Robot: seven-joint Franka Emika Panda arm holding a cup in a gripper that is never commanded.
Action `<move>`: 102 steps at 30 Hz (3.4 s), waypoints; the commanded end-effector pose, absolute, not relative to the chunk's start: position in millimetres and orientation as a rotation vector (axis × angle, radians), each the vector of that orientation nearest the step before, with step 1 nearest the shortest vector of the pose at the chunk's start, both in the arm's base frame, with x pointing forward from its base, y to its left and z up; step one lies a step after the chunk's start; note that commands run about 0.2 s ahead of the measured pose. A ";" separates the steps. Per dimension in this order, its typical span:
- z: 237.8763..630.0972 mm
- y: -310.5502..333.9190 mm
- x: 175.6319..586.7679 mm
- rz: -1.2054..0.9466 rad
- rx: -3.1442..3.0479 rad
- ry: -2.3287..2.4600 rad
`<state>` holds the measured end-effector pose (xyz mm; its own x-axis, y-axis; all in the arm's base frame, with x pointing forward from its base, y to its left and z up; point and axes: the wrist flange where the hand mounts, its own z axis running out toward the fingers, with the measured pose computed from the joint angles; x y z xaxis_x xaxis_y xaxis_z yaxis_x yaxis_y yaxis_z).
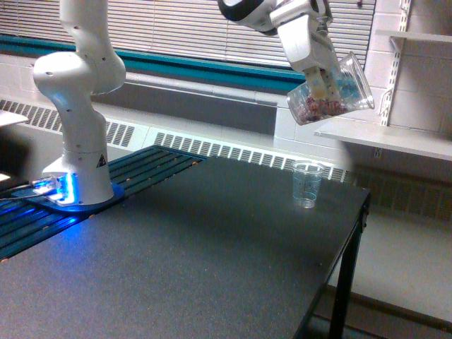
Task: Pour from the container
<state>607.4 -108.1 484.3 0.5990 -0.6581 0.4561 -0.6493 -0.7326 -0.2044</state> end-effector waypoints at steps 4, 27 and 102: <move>484.2 -109.2 607.7 -0.806 -2.802 1.140; 465.8 -46.2 611.4 -0.783 -2.863 0.960; 294.1 321.6 416.9 -0.282 -3.022 -0.086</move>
